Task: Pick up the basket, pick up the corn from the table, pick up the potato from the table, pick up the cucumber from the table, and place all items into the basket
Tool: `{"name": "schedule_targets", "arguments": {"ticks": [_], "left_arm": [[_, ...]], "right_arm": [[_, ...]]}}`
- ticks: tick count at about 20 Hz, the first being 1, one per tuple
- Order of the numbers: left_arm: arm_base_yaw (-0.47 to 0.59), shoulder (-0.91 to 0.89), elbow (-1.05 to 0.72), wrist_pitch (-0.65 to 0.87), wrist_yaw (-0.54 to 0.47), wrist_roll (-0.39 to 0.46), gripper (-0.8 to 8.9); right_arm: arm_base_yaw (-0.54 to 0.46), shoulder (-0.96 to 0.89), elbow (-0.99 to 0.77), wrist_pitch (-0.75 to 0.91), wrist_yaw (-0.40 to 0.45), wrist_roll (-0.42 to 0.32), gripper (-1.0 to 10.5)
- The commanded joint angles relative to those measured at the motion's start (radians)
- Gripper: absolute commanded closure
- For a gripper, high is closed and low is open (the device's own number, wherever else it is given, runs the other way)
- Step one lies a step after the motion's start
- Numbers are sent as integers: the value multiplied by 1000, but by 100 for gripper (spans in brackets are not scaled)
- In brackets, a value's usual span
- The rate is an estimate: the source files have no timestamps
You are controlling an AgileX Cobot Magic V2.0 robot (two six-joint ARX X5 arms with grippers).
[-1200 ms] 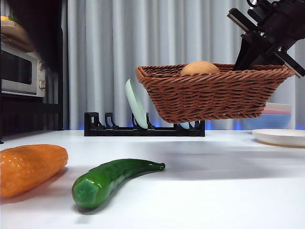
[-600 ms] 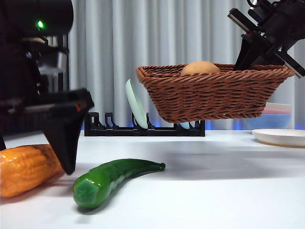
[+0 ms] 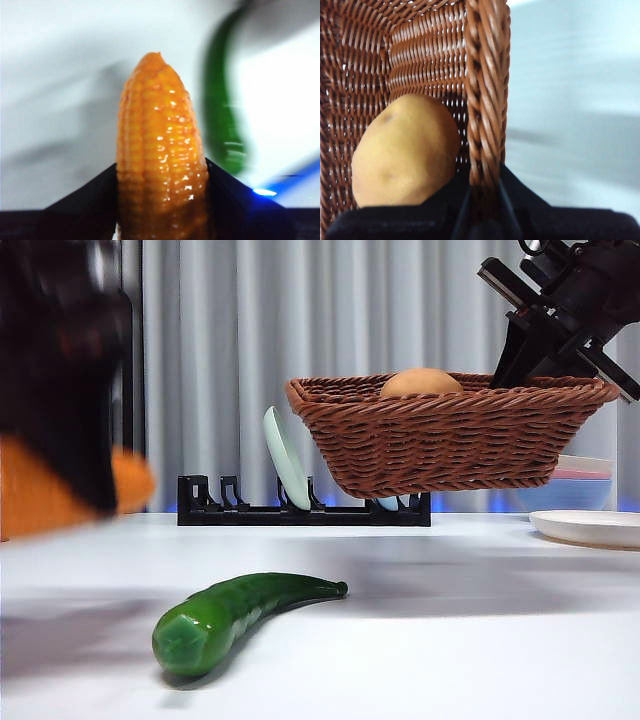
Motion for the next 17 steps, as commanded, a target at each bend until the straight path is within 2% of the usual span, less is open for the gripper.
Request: {"name": "schedule_targets", "arguments": {"ticks": [1,3,6,11,14,17], "left_arm": [[-20,-96,93,56,5,-11,821],[-24,-97,214,108,-43,26,821],[-21,8,406,158,-119,113,821],[-3,310,674,154,-121,220,821],[3,507,770,109,-122,239,821],[15,636,791,70,-109,239,821]], "right_arm": [[1,3,10,16,-13,-1,963],[7,3,10,10,-13,3,963],[20,3,10,-1,-13,3,963],[63,3,10,-1,-13,11,963],[79,3,10,-2,-14,14,963],[80,3,10,-2,-14,14,963]]}}
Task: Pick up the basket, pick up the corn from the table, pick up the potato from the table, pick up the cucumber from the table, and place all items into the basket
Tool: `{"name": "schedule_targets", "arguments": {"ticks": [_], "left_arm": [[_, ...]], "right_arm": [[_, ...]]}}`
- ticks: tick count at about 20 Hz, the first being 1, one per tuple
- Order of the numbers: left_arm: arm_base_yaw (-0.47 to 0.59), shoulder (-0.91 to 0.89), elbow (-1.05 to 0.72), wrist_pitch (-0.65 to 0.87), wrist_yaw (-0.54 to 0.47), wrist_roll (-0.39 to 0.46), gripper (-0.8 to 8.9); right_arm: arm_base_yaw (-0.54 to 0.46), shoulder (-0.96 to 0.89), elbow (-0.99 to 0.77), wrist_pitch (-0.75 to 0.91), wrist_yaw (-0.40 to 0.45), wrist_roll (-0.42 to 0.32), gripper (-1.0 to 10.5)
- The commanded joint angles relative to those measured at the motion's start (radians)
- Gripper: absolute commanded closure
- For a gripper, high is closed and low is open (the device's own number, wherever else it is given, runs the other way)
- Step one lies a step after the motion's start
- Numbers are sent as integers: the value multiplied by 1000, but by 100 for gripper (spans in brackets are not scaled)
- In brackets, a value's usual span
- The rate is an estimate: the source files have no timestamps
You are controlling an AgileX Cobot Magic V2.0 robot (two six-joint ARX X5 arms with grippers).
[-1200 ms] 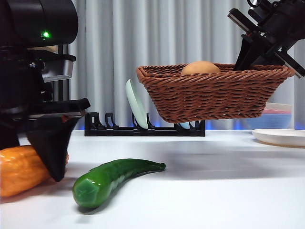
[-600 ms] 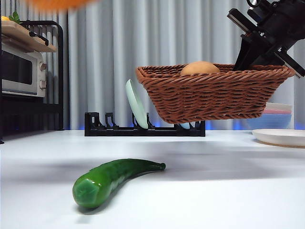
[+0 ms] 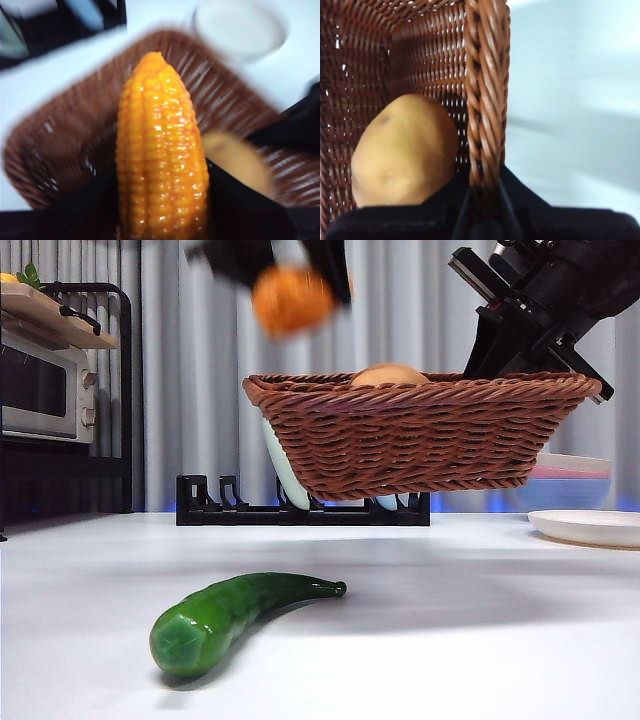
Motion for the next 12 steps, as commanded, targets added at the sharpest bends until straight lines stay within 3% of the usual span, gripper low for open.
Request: {"name": "schedule_targets", "arguments": {"ticks": [1,3,4,6,7,12], "left_arm": [[5,63,-1,-23,6,17,817],[5,84,-1,-29,25,17,798],[5,85,-1,-28,51,17,671],[5,85,-1,-14,66,17,272],[5,85,-1,-13,66,16,220],[3,84,13,-6,107,-10,220]], "right_arm": [[0,3,10,15,-13,13,963],[0,3,10,14,-13,13,963],[0,3,10,14,-13,13,963],[1,3,10,15,-13,13,963],[1,3,10,15,-13,13,963],[1,3,10,14,-14,21,963]]}}
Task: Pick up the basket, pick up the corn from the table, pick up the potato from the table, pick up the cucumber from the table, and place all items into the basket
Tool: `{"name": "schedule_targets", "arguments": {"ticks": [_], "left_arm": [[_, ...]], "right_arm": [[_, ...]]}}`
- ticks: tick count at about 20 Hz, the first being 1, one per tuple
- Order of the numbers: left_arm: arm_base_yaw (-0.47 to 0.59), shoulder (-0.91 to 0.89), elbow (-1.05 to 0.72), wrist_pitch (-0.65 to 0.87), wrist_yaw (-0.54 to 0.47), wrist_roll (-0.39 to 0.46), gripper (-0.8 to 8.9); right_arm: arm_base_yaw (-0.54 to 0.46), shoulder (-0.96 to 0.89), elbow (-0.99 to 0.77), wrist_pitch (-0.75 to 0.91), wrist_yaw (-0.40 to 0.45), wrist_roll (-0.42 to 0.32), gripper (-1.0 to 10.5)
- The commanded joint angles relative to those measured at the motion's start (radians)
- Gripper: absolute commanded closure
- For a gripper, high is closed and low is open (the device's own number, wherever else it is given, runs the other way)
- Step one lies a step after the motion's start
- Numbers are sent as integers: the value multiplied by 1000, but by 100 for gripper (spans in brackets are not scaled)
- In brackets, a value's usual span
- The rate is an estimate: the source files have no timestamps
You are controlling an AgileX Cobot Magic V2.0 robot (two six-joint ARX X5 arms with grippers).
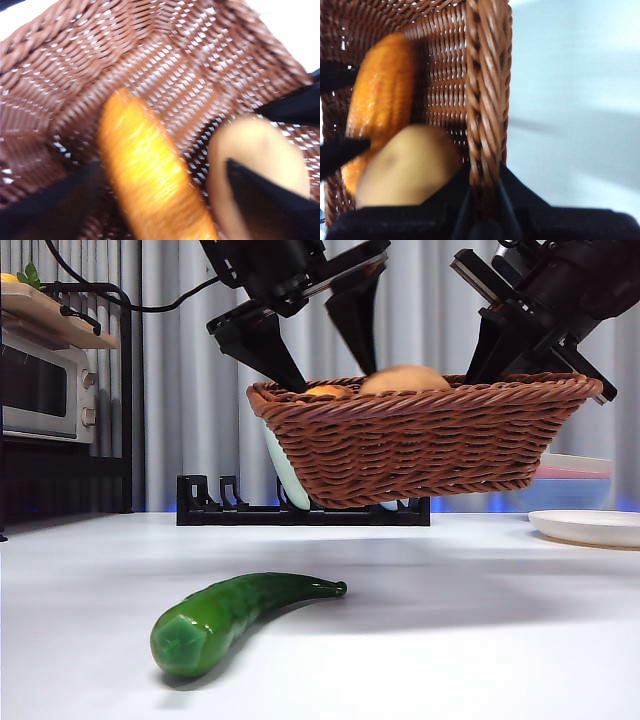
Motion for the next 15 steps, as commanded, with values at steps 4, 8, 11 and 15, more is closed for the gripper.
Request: {"name": "schedule_targets", "arguments": {"ticks": [4,8,11,15], "left_arm": [[-16,-54,77,-122,77,-5,220],[-74,-257,109,-336,35,25,220],[-142,-425,109,-499,7,26,220],[-288,-541,74,-650,-143,-66,220]], "right_arm": [[0,3,10,20,-15,14,963],[-4,3,10,48,-11,14,963],[-16,3,11,52,-12,14,963],[-74,3,23,58,-16,21,963]]}}
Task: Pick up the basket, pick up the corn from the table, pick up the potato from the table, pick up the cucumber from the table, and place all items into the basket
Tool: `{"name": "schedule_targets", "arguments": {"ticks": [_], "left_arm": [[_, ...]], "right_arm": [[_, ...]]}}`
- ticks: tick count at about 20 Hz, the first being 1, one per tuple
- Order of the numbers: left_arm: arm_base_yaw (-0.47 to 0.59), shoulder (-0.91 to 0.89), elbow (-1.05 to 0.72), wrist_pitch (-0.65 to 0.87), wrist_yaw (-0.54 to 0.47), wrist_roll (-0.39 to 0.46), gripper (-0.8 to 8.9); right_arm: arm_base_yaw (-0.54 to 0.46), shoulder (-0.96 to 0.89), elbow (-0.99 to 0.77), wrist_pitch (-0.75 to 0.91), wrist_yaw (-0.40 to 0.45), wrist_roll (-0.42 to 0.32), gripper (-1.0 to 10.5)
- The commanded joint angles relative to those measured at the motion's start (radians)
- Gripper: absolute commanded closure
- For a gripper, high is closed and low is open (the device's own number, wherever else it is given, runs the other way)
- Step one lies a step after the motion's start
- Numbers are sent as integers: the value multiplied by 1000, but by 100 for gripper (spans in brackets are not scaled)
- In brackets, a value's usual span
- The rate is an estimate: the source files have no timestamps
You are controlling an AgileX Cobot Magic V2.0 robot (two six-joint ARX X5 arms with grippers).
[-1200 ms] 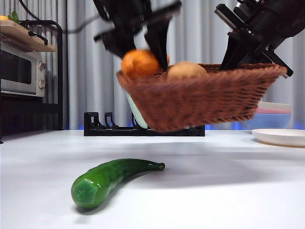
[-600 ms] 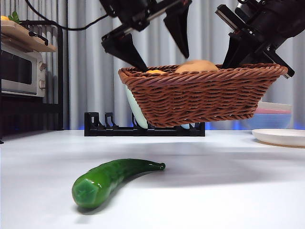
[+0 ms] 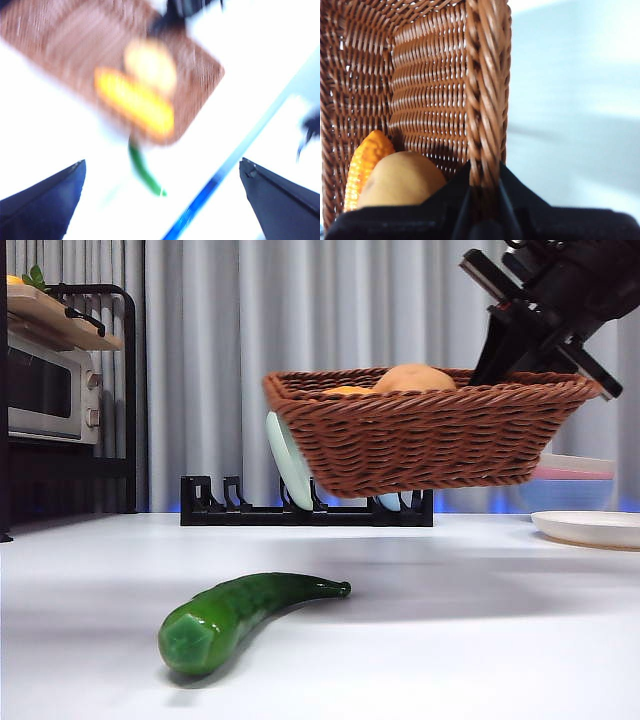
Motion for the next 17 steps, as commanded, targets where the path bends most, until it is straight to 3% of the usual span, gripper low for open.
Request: {"name": "schedule_targets", "arguments": {"ticks": [1,5,10,13,17], "left_arm": [[-95,-23,-75,10,-107,-87,221],[-211,-32,-336,109,-240,-193,221],[-183,-4,-679,452,-237,-238,221],[-93,56,-767,608,-125,-224,221],[10,184,-772,726,-13,-143,221]], "right_arm": [[-35,3,24,19,-11,21,963],[-90,3,48,12,-47,21,963],[-107,3,50,8,-85,18,963],[-107,3,50,8,-86,17,963],[-107,3,50,8,-87,17,963]]}}
